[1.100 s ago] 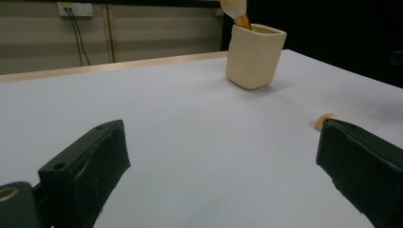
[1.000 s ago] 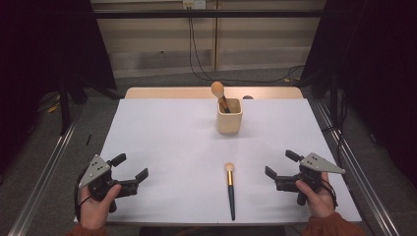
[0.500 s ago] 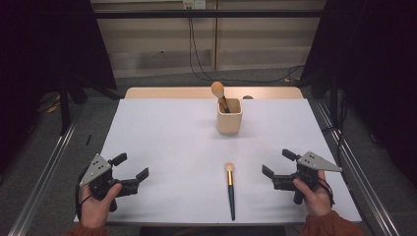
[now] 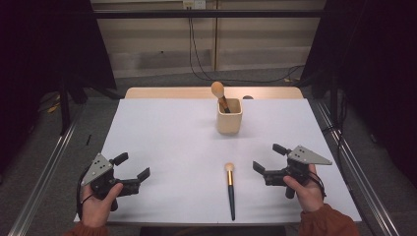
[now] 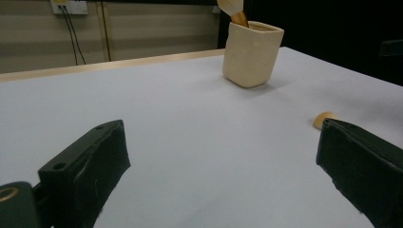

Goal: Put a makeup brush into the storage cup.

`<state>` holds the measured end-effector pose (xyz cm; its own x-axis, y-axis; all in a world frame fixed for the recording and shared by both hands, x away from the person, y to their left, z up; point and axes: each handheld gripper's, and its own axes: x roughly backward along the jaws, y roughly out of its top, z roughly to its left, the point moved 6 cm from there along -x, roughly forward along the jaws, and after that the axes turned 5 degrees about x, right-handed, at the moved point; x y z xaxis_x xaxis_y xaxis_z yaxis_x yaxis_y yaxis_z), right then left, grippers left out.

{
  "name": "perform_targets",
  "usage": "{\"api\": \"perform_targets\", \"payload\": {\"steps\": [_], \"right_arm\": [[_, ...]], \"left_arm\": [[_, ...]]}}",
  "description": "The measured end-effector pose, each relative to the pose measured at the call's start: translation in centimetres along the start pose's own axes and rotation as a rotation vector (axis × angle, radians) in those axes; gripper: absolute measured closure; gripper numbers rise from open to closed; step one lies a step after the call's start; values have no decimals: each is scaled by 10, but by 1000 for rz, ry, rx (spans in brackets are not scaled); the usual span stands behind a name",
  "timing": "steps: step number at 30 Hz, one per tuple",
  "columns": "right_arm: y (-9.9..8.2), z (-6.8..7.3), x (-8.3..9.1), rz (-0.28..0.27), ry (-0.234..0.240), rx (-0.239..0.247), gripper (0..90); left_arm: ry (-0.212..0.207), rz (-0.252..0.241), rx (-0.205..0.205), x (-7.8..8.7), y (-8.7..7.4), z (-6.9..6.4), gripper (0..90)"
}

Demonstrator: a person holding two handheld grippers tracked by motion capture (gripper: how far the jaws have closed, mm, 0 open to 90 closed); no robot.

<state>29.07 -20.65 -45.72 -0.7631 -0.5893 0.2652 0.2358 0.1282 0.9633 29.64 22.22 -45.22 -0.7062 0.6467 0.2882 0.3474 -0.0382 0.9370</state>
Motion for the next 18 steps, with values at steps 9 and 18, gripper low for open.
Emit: {"api": "perform_targets", "payload": {"steps": [9, 18], "right_arm": [[8, 3, -16, 28, 12, 23, 4], [19, 9, -36, 21, 55, -13, 1]], "left_arm": [[-4, 1, -8, -1, 1, -2, 32], [-16, -11, -7, 0, 2, 0, 25]]}}
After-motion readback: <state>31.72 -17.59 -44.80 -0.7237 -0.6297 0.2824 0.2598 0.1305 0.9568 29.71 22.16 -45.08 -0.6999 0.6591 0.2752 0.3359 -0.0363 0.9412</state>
